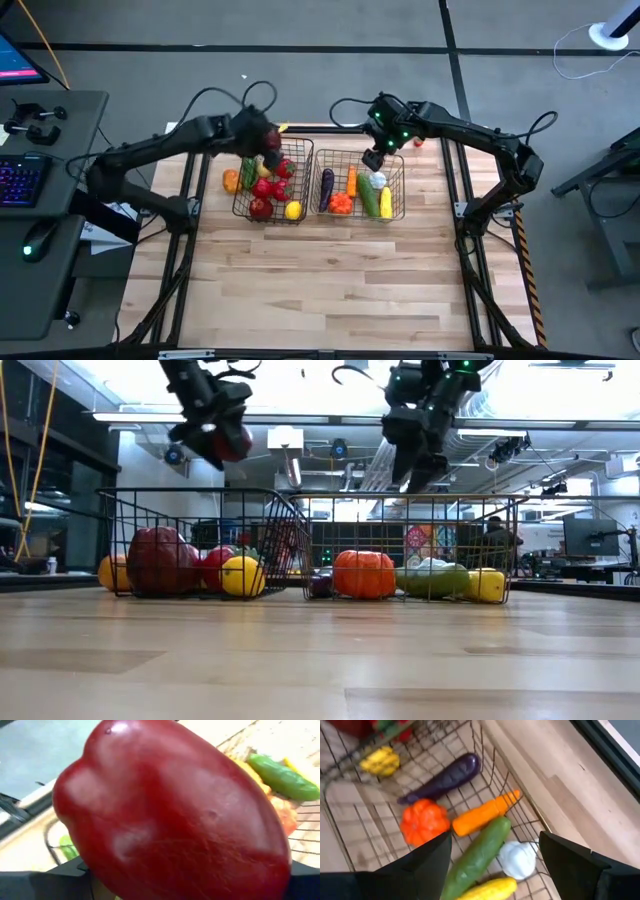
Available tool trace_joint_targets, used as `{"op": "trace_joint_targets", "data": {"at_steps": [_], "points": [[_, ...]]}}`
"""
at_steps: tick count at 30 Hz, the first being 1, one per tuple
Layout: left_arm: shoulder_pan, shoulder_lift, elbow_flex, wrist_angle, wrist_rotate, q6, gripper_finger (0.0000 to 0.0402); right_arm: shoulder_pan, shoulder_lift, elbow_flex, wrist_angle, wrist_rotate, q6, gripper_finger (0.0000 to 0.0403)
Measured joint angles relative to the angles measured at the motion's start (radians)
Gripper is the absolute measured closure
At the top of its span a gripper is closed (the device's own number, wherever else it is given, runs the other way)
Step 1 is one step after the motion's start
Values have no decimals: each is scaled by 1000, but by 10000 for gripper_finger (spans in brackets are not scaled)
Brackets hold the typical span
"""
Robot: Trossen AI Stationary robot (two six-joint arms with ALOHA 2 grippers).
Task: Sort produce into baskets
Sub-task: Put the apple into the left wire basket, then put the strawberry into the right wire basket
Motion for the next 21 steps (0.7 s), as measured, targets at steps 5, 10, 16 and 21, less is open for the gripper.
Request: {"op": "trace_joint_targets", "data": {"at_steps": [5,10,16,21], "points": [[-18,-107,-156,91,34,1,105,0,0,0,57,0,156,109],[10,-126,-196,166,47,91,81,8,0,0,98,0,314,109],[32,-122,-196,237,117,194,21,61,0,0,134,-21,394,109],[32,-127,-196,231,112,176,4,77,-28,0,83,93,492,109]]}}
